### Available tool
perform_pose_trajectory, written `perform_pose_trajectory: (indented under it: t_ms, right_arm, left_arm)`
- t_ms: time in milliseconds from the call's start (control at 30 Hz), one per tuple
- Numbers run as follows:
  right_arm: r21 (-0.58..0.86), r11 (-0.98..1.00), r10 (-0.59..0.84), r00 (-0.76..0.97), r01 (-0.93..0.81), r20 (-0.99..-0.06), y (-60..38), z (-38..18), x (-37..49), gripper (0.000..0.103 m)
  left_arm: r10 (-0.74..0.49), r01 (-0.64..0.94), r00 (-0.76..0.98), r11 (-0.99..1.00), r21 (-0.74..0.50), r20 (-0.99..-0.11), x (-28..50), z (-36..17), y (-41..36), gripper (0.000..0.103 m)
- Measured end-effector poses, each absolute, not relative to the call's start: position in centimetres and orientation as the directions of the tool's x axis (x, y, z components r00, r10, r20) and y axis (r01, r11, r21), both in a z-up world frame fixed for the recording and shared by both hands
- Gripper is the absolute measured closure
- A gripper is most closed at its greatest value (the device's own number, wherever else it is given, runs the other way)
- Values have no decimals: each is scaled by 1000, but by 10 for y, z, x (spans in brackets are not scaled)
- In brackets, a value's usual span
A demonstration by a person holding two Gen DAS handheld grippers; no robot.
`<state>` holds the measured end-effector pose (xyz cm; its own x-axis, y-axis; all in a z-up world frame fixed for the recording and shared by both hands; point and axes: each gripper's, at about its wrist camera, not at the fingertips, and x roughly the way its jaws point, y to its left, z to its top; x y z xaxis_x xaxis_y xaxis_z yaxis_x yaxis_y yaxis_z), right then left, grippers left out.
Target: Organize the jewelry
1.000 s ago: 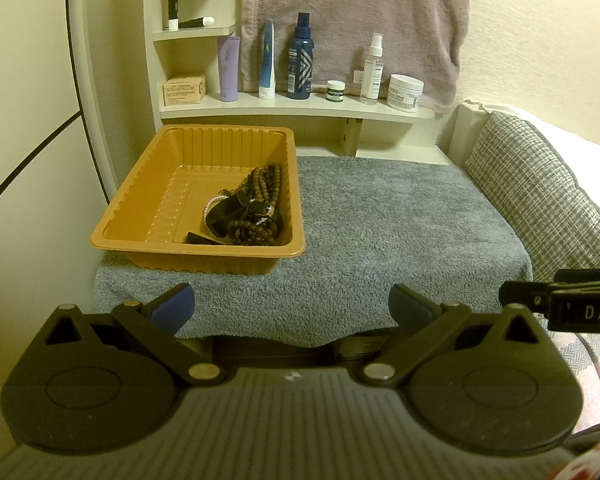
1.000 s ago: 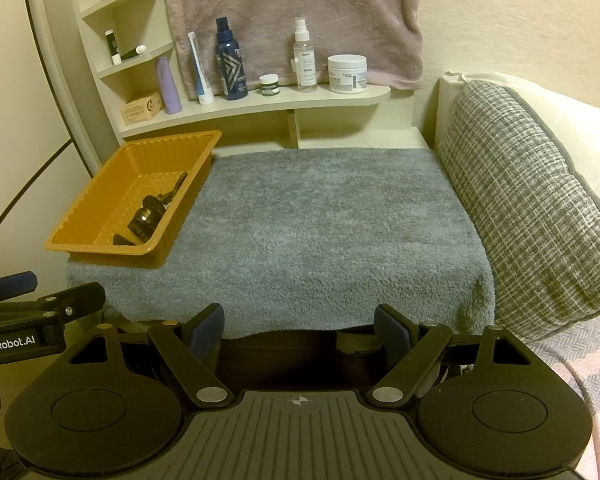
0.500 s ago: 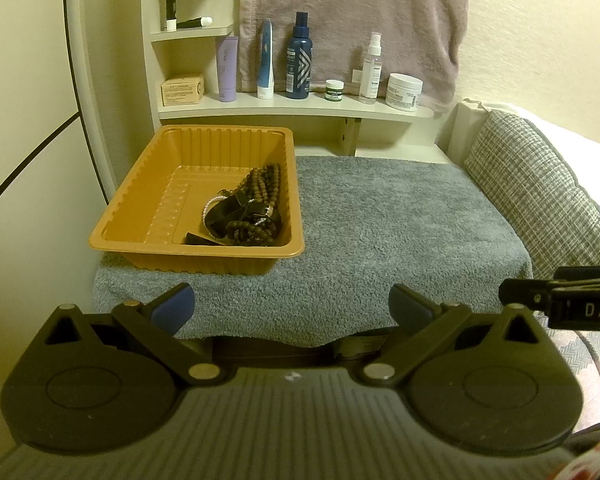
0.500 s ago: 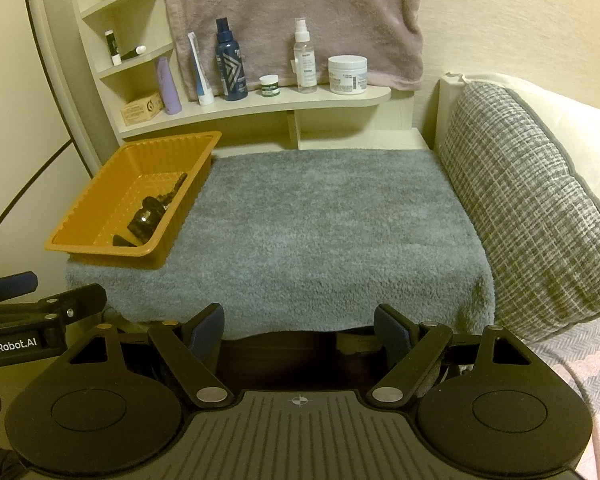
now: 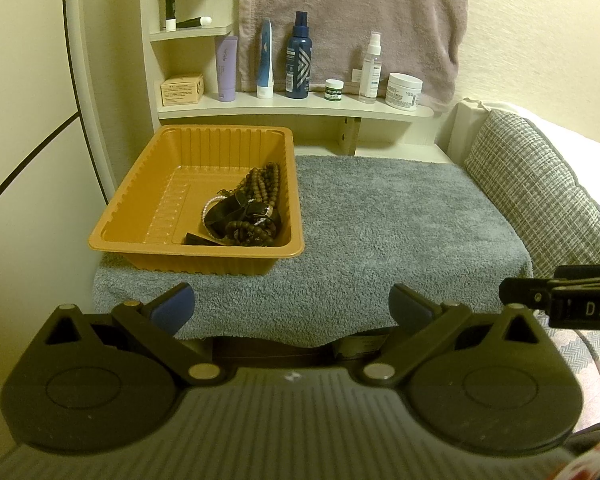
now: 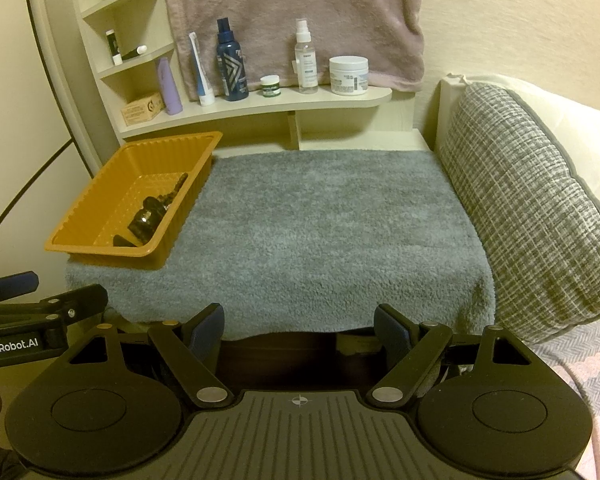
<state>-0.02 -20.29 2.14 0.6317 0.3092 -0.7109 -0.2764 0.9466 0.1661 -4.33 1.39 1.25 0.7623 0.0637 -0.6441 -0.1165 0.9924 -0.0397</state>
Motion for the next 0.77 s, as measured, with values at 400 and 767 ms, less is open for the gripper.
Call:
perform_pose_trajectory:
  t_ms: [400, 767]
  right_arm:
    - [166, 947, 309, 632, -276, -711, -203, 22, 0, 21]
    - [166, 947, 309, 632, -276, -711, -203, 21, -1, 21]
  left_arm:
    - [63, -116, 762, 992, -41, -644, -44, 13, 14, 0]
    - [76, -134, 768, 990, -43, -636, -44, 12, 13, 0]
